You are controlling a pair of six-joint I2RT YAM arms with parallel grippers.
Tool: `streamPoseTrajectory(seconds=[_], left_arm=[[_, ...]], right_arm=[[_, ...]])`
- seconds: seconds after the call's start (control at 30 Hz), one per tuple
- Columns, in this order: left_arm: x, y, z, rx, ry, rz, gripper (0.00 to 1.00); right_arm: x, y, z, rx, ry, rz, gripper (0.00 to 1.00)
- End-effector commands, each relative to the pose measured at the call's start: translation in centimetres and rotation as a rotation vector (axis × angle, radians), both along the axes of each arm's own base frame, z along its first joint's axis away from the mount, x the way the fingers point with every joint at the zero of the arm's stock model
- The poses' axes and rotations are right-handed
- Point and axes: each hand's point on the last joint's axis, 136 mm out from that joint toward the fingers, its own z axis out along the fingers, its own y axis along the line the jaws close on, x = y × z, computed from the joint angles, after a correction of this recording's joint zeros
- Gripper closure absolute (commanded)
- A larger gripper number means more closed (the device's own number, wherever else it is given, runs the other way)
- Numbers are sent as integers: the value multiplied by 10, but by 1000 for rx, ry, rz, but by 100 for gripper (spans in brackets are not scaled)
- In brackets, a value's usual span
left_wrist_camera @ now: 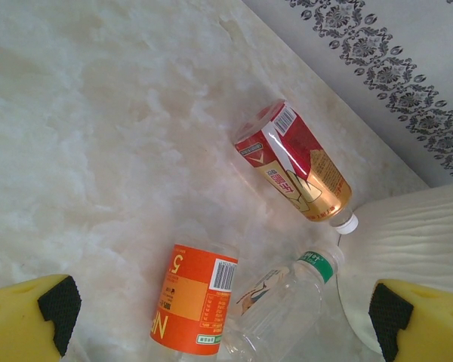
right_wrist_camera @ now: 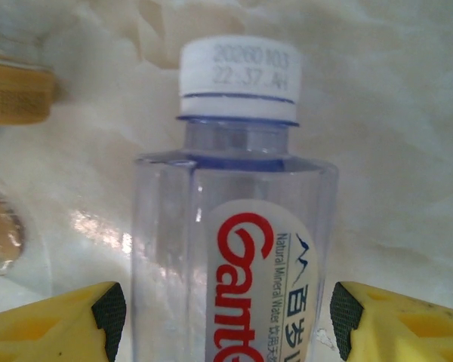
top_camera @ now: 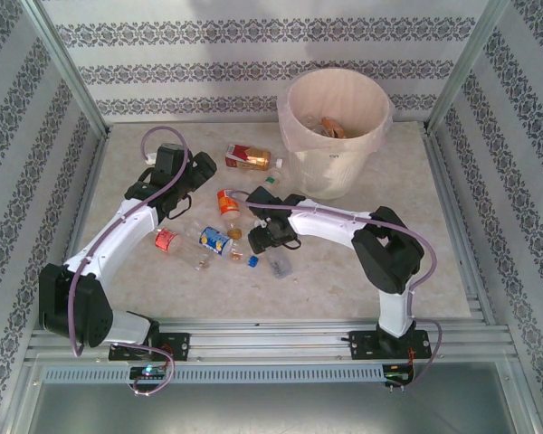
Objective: Put the plastic bottles in the bin
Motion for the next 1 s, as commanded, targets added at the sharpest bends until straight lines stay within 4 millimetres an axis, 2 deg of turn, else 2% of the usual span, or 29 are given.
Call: streamPoseTrajectory(seconds=[0.0,0.27,0.57,0.8,0.97], left_arm=[[-2,7,-3,-3,15,24,0],[-1,5,-5,-9,20,19,0],[-1,4,-4,-9,15,12,0],[3,-1,-6,-25,26,-2,0],[4,-1,-6,-28,24,-4,0]], right_arm=[[-1,-11,-10,-82,2,-37,27],[1,-13,-28,-77,18,-26,28],[4,-14,-5,-10,-77,-8,46],[15,-12,39,61,-214,22,54],[23,-8,85,149,-329,43,55]])
